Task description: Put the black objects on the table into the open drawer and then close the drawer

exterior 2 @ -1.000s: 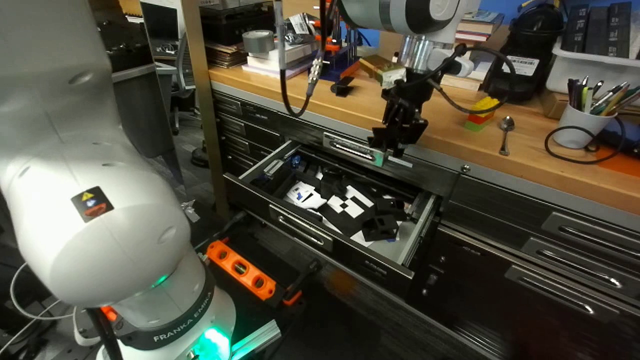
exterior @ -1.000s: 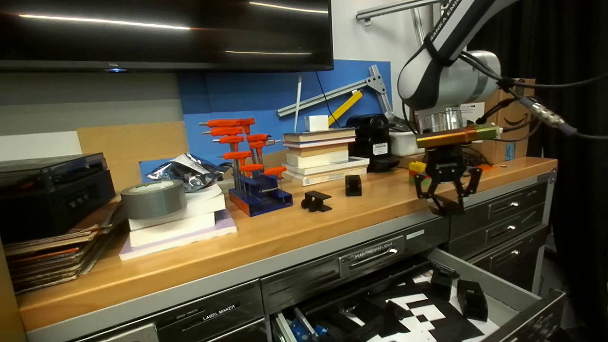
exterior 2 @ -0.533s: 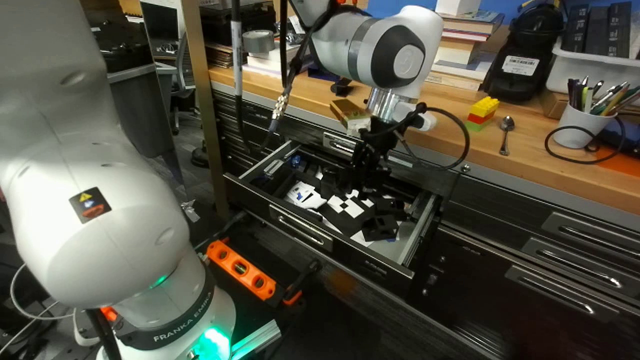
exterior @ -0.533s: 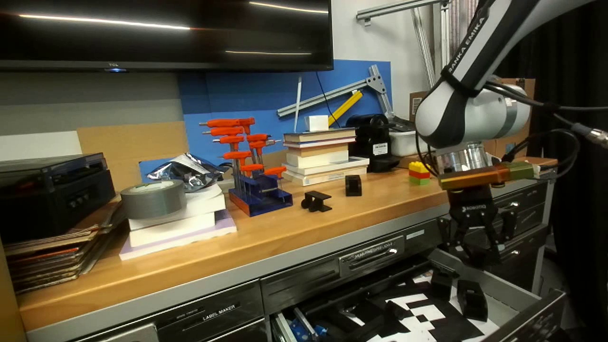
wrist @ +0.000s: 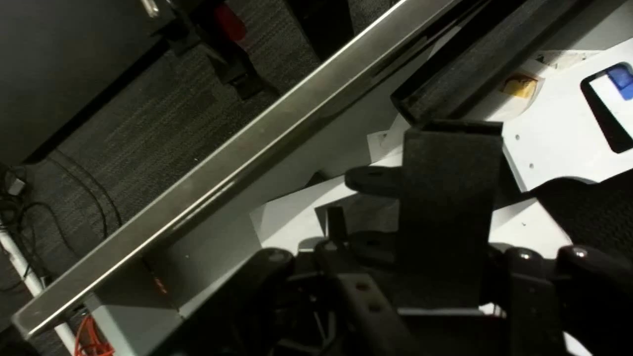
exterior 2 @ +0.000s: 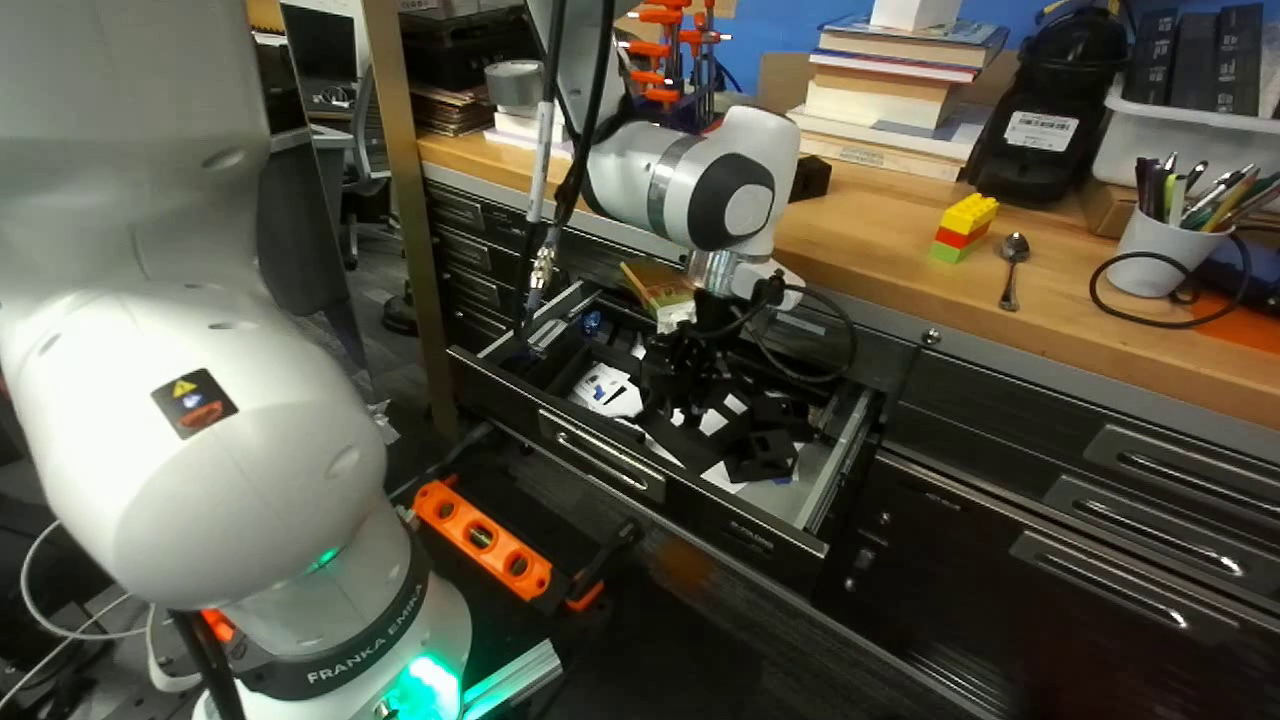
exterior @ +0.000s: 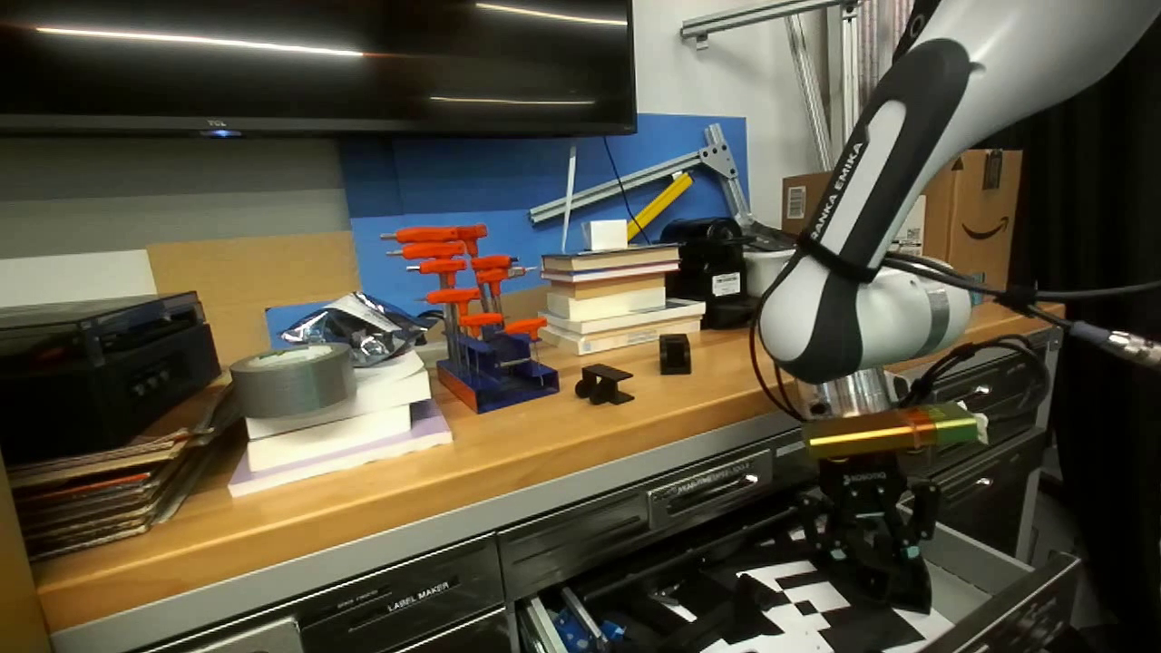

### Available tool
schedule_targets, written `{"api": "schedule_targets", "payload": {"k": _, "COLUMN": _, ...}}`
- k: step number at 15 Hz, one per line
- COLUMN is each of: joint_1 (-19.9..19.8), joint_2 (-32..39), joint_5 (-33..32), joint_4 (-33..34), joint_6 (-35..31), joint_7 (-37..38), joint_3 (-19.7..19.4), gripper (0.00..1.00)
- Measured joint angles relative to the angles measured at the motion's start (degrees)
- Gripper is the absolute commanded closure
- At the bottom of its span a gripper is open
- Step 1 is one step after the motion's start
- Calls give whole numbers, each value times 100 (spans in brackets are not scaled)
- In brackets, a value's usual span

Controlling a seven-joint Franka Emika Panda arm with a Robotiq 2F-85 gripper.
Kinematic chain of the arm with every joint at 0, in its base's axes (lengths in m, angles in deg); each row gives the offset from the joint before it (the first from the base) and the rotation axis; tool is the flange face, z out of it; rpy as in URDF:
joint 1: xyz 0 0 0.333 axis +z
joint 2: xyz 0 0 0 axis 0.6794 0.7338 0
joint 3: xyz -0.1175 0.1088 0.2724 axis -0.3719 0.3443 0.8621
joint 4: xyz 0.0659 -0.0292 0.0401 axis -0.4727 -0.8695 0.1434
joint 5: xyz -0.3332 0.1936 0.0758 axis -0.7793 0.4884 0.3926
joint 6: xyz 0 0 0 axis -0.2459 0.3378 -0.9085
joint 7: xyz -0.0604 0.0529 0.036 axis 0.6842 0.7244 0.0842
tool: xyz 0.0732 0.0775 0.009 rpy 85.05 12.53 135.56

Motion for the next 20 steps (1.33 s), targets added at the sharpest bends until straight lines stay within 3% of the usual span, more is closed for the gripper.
{"api": "schedule_targets", "payload": {"k": 6, "joint_1": 267, "joint_2": 648, "joint_5": 47, "joint_4": 5, "joint_6": -1298, "joint_7": 1, "joint_3": 40, "gripper": 73}}
{"api": "schedule_targets", "payload": {"k": 12, "joint_1": 476, "joint_2": 901, "joint_5": 83, "joint_4": 17, "joint_6": -1948, "joint_7": 1, "joint_3": -35, "gripper": 72}}
{"api": "schedule_targets", "payload": {"k": 13, "joint_1": 506, "joint_2": 908, "joint_5": 85, "joint_4": 21, "joint_6": -1980, "joint_7": 1, "joint_3": -56, "gripper": 26}}
{"api": "schedule_targets", "payload": {"k": 14, "joint_1": 522, "joint_2": 908, "joint_5": 98, "joint_4": 24, "joint_6": -2013, "joint_7": 1, "joint_3": -68, "gripper": 26}}
{"api": "schedule_targets", "payload": {"k": 18, "joint_1": 516, "joint_2": 900, "joint_5": 328, "joint_4": 18, "joint_6": -2168, "joint_7": -126, "joint_3": -71, "gripper": 2}}
{"api": "schedule_targets", "payload": {"k": 20, "joint_1": 494, "joint_2": 849, "joint_5": 463, "joint_4": -19, "joint_6": -2263, "joint_7": -233, "joint_3": -72, "gripper": 0}}
